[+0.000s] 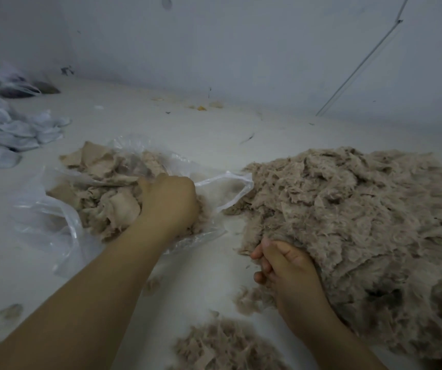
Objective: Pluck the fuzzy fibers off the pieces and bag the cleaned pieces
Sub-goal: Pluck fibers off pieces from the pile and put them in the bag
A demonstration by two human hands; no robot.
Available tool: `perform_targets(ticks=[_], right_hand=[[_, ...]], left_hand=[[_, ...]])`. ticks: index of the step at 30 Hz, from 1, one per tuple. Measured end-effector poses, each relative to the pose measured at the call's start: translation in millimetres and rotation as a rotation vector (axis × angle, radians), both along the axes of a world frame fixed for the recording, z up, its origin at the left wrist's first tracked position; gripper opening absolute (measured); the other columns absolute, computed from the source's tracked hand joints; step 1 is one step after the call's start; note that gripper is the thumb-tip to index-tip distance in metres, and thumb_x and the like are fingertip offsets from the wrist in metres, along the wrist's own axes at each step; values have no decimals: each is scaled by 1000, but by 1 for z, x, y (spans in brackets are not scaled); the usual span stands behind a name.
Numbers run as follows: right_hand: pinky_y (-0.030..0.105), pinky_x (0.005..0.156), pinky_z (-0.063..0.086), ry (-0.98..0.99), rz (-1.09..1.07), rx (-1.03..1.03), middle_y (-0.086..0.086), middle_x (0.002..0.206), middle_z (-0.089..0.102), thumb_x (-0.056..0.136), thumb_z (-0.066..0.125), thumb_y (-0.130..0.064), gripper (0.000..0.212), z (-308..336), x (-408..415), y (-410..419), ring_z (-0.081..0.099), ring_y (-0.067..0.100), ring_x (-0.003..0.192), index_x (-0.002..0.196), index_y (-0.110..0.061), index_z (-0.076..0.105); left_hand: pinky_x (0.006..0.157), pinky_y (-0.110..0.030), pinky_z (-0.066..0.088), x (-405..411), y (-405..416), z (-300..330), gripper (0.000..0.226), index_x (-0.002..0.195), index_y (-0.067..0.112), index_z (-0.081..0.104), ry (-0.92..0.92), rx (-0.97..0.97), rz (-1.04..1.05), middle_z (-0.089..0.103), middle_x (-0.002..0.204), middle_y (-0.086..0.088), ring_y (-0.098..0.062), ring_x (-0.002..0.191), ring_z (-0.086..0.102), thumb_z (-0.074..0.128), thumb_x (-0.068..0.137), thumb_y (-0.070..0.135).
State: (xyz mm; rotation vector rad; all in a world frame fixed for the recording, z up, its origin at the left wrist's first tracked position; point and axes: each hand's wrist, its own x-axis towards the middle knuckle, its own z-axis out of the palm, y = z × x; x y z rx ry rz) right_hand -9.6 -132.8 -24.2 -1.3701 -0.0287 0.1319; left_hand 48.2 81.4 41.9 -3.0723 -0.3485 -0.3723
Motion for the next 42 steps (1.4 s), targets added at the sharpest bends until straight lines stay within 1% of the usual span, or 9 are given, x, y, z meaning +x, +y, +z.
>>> perform_targets(ticks=[3,5,9,13,17,25,31,38,42], right_hand=[[20,50,46,-4,-5,0,-6,55,45,99,55,-25,40,0,0,0,46,6,48,63,-18,71],[21,50,46,3,-5,2,-5,56,45,99,55,-25,40,0,0,0,46,6,48,63,-18,71],[21,51,47,12,5,11,-5,56,47,98,56,-26,40,0,0,0,48,4,48,62,-18,72],[21,52,47,-7,11,8,-4,57,47,99,55,-25,40,0,0,-1,47,5,49,63,-18,72],[21,51,47,2,5,14,-4,57,46,98,55,-26,40,2,-1,-1,46,4,49,63,-18,72],[19,44,39,38,-27,129,-4,56,41,102,51,-29,42,10,-6,-2,37,6,47,65,-15,66],[19,43,36,36,-56,142,-3,55,39,103,49,-29,45,11,-6,-1,35,8,47,62,-19,65],[21,45,38,15,-45,118,-4,57,42,102,52,-21,25,7,-4,-3,36,6,48,87,-13,70],[24,46,37,-19,-4,38,-5,56,38,100,57,-32,38,9,-3,-3,35,8,49,62,-28,60]], left_hand=[[95,-55,25,10,1,-9,26,109,21,58,129,-54,-130,58,92,-3,-31,96,48,49,85,16],[106,-61,19,22,3,-16,59,148,27,29,130,-168,-191,47,141,-9,-35,128,41,48,92,27],[112,-65,14,44,-5,-18,84,152,40,-3,-21,-247,-330,3,164,0,-36,146,11,55,92,29],[111,-70,6,59,-14,-6,85,152,40,0,-52,-274,-365,-11,162,12,-30,150,-5,56,91,22],[110,-63,20,46,-28,-4,66,151,21,22,84,-185,-329,28,156,-8,-30,141,29,52,92,21],[70,-36,37,-25,-55,-10,14,82,8,59,-210,-12,-476,49,88,-8,-29,93,47,47,79,13],[58,-32,48,-38,-76,-22,16,71,13,59,93,-473,-516,59,71,-2,-20,66,56,65,77,27],[63,-38,45,-44,-75,-33,17,73,7,56,-93,-1144,-390,50,65,0,-18,64,48,62,87,0],[70,-38,49,-61,-78,-33,15,77,10,57,-187,-1012,-595,59,81,-3,-22,78,57,62,89,1]])
